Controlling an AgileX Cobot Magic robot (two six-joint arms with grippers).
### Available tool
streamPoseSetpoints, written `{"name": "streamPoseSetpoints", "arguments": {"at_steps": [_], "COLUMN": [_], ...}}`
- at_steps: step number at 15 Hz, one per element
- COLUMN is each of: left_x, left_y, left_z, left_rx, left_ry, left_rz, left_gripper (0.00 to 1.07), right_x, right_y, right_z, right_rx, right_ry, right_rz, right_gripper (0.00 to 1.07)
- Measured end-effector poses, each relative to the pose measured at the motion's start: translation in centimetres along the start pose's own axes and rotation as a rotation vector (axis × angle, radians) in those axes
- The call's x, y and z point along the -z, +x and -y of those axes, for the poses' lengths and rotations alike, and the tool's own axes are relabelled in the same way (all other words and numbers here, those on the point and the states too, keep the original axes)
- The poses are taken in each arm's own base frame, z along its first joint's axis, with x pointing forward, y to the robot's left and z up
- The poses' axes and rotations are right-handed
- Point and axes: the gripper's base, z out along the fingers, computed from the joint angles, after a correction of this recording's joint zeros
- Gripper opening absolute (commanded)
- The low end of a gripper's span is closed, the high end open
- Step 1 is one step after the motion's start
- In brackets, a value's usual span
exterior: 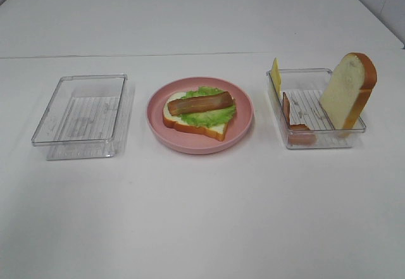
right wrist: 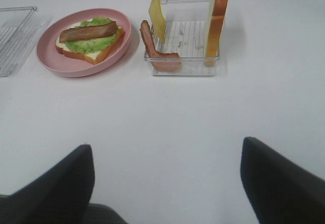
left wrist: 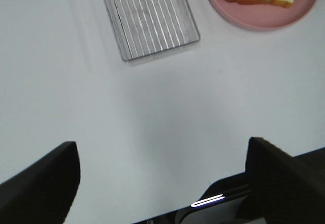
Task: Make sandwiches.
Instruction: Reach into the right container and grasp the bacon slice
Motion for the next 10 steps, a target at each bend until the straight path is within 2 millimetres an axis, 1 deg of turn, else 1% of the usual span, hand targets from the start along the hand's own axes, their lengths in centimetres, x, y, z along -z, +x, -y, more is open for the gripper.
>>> {"name": "streamPoseSetpoints", "arguments": {"at_steps": [1, 3, 6, 7, 9, 10], "left_x": [0.1, 0.2, 0.6, 0.9, 1.4, 1.6], "left_y": [0.8, 4.4, 10.1, 12.6, 15.4, 16.4], "left_z": [-0.1, -0.5, -1.2, -1.5, -1.7, -1.8], "left_rx": [0.0, 0.0, -0.003, -0.024, -0.075, -0.097], "left_ry": [0.0, 0.0, 0.007, 0.013, 0.029, 0.034], "left_rz": [0.0, 0.0, 0.057, 0.121, 0.26, 0.323], "left_gripper": [0.84, 0.84, 0.84, 0.84, 0.84, 0.84], "right_x": [0.0, 0.0, 0.0, 0.0, 0.0, -0.2], "right_y": [0.0, 0.0, 0.0, 0.0, -0.1, -0.3], "right_z": [0.0, 0.0, 0.0, 0.0, -0.1, -0.1], "right_rx": [0.0, 0.0, 0.0, 0.0, -0.004, -0.01], "right_ry": [0.0, 0.0, 0.0, 0.0, -0.008, -0.016], "right_rz": [0.0, 0.0, 0.0, 0.0, 0.006, 0.0], "right_gripper": [0.75, 0.75, 0.75, 0.75, 0.75, 0.75]}}
